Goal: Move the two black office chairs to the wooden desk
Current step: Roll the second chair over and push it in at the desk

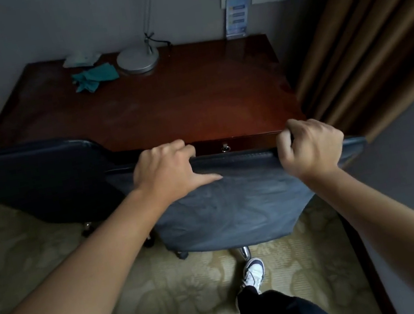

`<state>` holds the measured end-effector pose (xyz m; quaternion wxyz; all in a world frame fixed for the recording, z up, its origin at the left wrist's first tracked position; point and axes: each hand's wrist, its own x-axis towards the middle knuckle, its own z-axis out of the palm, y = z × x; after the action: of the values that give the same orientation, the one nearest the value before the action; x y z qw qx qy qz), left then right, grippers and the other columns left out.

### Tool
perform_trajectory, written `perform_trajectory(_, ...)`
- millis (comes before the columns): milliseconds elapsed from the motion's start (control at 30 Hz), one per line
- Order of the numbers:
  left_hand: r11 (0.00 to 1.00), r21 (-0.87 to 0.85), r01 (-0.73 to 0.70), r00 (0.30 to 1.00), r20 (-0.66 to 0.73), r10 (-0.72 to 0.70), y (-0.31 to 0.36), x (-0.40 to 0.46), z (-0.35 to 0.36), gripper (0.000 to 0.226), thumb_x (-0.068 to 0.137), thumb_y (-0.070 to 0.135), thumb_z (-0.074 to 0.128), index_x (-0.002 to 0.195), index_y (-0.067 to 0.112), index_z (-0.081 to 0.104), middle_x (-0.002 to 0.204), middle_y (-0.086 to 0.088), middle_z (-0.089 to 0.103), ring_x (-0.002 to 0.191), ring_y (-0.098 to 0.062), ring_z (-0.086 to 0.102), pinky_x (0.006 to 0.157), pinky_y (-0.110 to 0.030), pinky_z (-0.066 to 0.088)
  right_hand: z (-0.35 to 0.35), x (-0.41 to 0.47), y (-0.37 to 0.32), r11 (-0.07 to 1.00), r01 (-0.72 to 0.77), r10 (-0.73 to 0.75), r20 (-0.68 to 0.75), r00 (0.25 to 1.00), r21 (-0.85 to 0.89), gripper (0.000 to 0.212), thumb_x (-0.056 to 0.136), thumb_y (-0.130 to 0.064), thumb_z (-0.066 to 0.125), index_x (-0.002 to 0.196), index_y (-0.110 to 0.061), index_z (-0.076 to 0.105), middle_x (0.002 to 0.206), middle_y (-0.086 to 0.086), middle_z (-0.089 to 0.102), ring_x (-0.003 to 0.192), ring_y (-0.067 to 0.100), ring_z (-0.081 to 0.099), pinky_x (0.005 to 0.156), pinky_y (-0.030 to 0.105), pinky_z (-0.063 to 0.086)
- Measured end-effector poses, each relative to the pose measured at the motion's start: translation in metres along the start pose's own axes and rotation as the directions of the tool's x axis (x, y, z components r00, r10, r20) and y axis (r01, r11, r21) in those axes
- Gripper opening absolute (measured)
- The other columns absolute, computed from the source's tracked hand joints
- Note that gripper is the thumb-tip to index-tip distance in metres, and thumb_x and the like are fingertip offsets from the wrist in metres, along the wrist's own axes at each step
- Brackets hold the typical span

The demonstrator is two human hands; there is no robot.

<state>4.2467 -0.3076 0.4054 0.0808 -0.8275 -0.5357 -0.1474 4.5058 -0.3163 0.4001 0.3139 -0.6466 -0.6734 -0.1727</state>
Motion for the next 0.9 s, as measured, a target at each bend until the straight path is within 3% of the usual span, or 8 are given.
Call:
perform_trajectory(133, 1.0, 0.013, 0.005, 0.998, -0.063, -0.004, 0.006, -0.002, 0.006, 0.073, 0.064, 0.088, 0.052, 0.064, 0.016, 0.067, 0.061, 0.004, 0.057, 0.053, -0.018, 0.059, 0.044, -0.025, 0.042, 0.003, 0.0, 0.01, 0.999, 0.04, -0.04, -0.03, 0.999, 0.012, 0.03, 0.077, -0.014, 0.045, 0.051, -0.015, 0.03, 0.045, -0.001, 0.031, 0.041, 0.022, 0.033, 0.053, 0.028, 0.004)
perform_trajectory(367, 1.0, 0.015, -0.004, 0.997, -0.076, 0.005, 0.006, 0.01, 0.007, 0.071, 0.063, 0.087, 0.054, 0.06, 0.017, 0.066, 0.055, 0.006, 0.053, 0.048, -0.015, 0.056, 0.044, -0.02, 0.03, 0.01, 0.009, 0.016, 0.999, 0.025, -0.023, -0.06, 0.998, 0.032, 0.031, 0.078, -0.015, 0.045, 0.051, -0.015, 0.03, 0.045, -0.002, 0.031, 0.04, 0.021, 0.032, 0.05, 0.026, 0.003)
perform_trajectory(900, 0.999, 0.002, -0.049, 0.99, -0.133, 0.048, -0.038, 0.06, 0.032, 0.072, 0.061, 0.088, 0.054, 0.062, 0.017, 0.067, 0.057, 0.006, 0.053, 0.048, -0.017, 0.056, 0.044, -0.022, 0.035, 0.058, 0.047, 0.008, 0.999, 0.038, -0.033, -0.163, 0.986, 0.027, 0.032, 0.076, -0.014, 0.048, 0.049, -0.016, 0.03, 0.041, 0.0, 0.032, 0.038, 0.02, 0.029, 0.046, 0.027, 0.016)
